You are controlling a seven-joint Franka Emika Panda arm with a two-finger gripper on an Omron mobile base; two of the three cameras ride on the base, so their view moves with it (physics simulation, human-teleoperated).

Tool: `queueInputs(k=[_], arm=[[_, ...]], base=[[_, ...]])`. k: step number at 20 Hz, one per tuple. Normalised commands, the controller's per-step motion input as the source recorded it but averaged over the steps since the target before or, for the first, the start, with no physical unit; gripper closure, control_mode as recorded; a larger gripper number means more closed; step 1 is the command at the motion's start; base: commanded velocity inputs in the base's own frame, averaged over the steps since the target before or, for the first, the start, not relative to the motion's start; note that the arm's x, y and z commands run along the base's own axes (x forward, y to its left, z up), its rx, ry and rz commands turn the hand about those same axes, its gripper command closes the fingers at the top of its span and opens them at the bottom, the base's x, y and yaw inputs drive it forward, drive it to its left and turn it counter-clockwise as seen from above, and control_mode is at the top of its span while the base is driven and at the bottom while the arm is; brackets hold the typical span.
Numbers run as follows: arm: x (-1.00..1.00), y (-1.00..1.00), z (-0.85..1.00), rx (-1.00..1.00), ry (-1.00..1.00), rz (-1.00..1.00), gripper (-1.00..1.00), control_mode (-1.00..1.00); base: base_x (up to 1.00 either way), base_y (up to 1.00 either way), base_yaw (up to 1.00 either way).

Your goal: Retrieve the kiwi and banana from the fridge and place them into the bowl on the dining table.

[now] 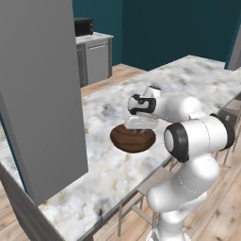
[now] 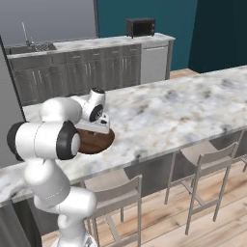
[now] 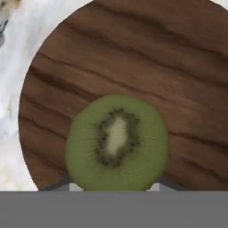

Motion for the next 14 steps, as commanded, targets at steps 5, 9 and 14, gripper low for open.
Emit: queueInputs(k=[5, 9, 14], arm=[[0.18, 0.00, -0.46, -0.01, 0.03, 0.00, 1.00, -1.00], [0.31, 0.00, -0.42, 0.00, 0.04, 0.00, 1.00, -1.00], [0.26, 0.05, -0.40, -0.01, 0.03, 0.00, 1.00, -1.00]], base=[[0.00, 0.00, 0.00], [0.00, 0.00, 0.00], [0.00, 0.00, 0.00]])
